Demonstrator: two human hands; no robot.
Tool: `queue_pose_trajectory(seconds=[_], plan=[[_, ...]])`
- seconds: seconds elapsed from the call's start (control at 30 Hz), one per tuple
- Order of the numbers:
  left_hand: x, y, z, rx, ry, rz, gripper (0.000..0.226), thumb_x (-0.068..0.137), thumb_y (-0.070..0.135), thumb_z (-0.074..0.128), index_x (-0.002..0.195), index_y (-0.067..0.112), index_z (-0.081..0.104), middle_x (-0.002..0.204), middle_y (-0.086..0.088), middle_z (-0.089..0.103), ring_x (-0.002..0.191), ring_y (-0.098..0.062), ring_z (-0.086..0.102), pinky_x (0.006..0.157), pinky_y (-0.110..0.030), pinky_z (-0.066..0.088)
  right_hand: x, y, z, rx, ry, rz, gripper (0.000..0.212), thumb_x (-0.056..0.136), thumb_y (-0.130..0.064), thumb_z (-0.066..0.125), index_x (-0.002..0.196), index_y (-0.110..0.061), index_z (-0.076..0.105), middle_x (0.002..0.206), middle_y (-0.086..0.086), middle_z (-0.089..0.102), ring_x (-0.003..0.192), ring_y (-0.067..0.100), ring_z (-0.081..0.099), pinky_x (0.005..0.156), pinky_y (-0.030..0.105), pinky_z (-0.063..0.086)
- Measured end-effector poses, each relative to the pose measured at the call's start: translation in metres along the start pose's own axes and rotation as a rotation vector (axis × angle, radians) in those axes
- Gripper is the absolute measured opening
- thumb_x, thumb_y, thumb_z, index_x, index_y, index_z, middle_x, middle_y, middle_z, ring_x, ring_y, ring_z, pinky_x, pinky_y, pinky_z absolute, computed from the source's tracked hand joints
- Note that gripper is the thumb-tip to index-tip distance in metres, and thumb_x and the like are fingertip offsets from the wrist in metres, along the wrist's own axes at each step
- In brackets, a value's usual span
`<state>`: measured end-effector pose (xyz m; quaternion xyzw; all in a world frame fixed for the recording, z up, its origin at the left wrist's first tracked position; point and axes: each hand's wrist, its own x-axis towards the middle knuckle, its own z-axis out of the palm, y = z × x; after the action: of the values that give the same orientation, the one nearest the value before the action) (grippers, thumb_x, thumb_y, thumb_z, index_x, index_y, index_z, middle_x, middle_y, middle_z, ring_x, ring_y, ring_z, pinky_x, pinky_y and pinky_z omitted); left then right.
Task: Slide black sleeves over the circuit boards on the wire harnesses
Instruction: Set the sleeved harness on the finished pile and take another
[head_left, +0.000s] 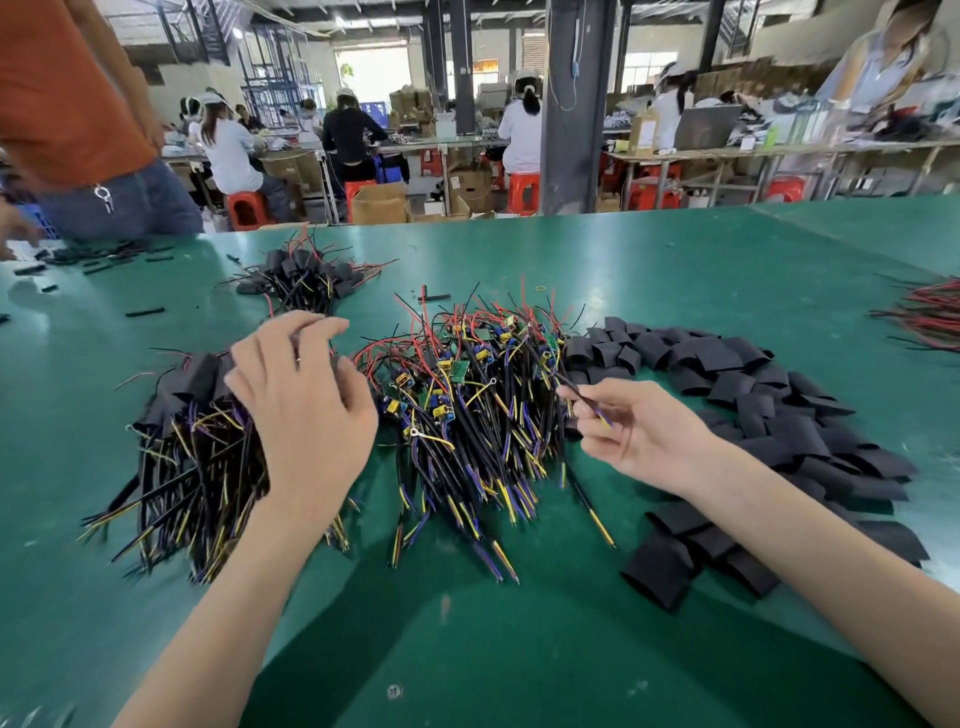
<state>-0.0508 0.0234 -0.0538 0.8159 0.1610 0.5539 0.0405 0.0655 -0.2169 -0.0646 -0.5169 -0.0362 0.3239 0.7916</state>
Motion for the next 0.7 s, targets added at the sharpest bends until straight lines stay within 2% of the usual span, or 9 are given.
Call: queue_pose_trajectory(seconds=[0.07, 0.17, 0.27, 0.37, 0.43, 0.5, 0.57, 0.63, 0.7], plan=[[-0.005, 0.007, 0.001, -0.060, -0.020, 0.017, 0.028, 0.078, 0.006, 0.054, 0.104, 0.011, 0.063, 0.110, -0.011, 0.056, 0.101, -0.026, 0.038, 0.080, -0.037, 0.027, -0.003, -0.003, 0.000, 0.100, -0.103, -0.002, 0.015, 0.083, -0.005, 0.043, 0.092, -0.001, 0.054, 0.058, 0.003, 0.040, 0.037, 0.009, 0.024, 0.042, 0.020, 0.016], [-0.008, 0.012, 0.003, -0.179, -0.039, 0.055, 0.025, 0.078, -0.003, 0.055, 0.099, 0.008, 0.065, 0.102, -0.012, 0.057, 0.095, -0.027, 0.042, 0.085, -0.029, 0.026, -0.008, -0.006, 0.002, 0.102, -0.260, -0.039, 0.031, 0.073, -0.005, 0.037, 0.101, -0.005, 0.050, 0.050, 0.003, 0.037, 0.037, 0.012, 0.015, 0.045, 0.024, 0.012], [-0.011, 0.018, 0.004, -0.344, -0.135, 0.013, 0.023, 0.081, -0.008, 0.053, 0.096, 0.005, 0.065, 0.095, -0.008, 0.056, 0.086, -0.024, 0.050, 0.083, -0.029, 0.037, -0.010, -0.007, 0.004, 0.072, -0.357, -0.042, 0.044, 0.069, -0.003, 0.038, 0.111, -0.007, 0.050, 0.049, 0.006, 0.039, 0.039, 0.015, 0.012, 0.046, 0.026, 0.012], [-0.013, 0.027, 0.002, -0.607, -0.337, -0.208, 0.020, 0.091, -0.003, 0.051, 0.093, 0.010, 0.066, 0.088, -0.003, 0.066, 0.075, -0.015, 0.057, 0.073, -0.022, 0.045, -0.014, -0.005, 0.007, -0.009, -0.446, 0.005, 0.057, 0.075, 0.001, 0.034, 0.130, -0.005, 0.046, 0.053, 0.010, 0.044, 0.041, 0.017, 0.015, 0.041, 0.023, 0.024], [-0.014, 0.036, 0.002, -0.853, -0.545, -0.465, 0.019, 0.098, 0.007, 0.046, 0.100, 0.006, 0.065, 0.092, -0.007, 0.071, 0.078, -0.015, 0.064, 0.072, -0.023, 0.052, -0.019, 0.000, 0.012, -0.071, -0.554, 0.030, 0.063, 0.074, 0.004, 0.037, 0.136, -0.006, 0.040, 0.056, 0.012, 0.048, 0.037, 0.014, 0.029, 0.042, 0.022, 0.031], [-0.012, 0.042, 0.003, -1.120, -0.691, -0.773, 0.028, 0.101, 0.020, 0.042, 0.106, -0.001, 0.060, 0.093, -0.015, 0.071, 0.081, -0.024, 0.067, 0.075, -0.027, 0.057, -0.024, 0.007, 0.017, -0.157, -0.673, 0.048, 0.067, 0.074, 0.005, 0.038, 0.139, -0.009, 0.036, 0.057, 0.013, 0.052, 0.036, 0.013, 0.042, 0.043, 0.021, 0.035], [-0.011, 0.044, 0.004, -1.375, -0.753, -0.988, 0.035, 0.101, 0.025, 0.039, 0.105, -0.005, 0.057, 0.091, -0.018, 0.071, 0.079, -0.026, 0.070, 0.074, -0.032, 0.059, -0.028, 0.012, 0.022, -0.256, -0.800, 0.105, 0.066, 0.076, 0.006, 0.039, 0.140, -0.011, 0.032, 0.060, 0.013, 0.057, 0.036, 0.014, 0.049, 0.041, 0.020, 0.039], [-0.011, 0.041, 0.004, -1.511, -0.760, -1.063, 0.036, 0.101, 0.020, 0.039, 0.103, -0.010, 0.056, 0.094, -0.020, 0.071, 0.078, -0.025, 0.070, 0.068, -0.030, 0.059, -0.032, 0.015, 0.025, -0.325, -0.939, 0.203, 0.066, 0.079, 0.010, 0.038, 0.140, -0.013, 0.030, 0.066, 0.013, 0.062, 0.037, 0.014, 0.054, 0.040, 0.019, 0.045], [-0.008, 0.036, 0.004, -1.559, -0.733, -1.104, 0.027, 0.100, 0.009, 0.039, 0.103, -0.011, 0.058, 0.087, -0.017, 0.071, 0.071, -0.021, 0.069, 0.063, -0.024, 0.057, -0.036, 0.019, 0.028, -0.389, -1.042, 0.284, 0.067, 0.082, 0.011, 0.038, 0.142, -0.014, 0.024, 0.073, 0.013, 0.066, 0.043, 0.015, 0.060, 0.043, 0.020, 0.048]])
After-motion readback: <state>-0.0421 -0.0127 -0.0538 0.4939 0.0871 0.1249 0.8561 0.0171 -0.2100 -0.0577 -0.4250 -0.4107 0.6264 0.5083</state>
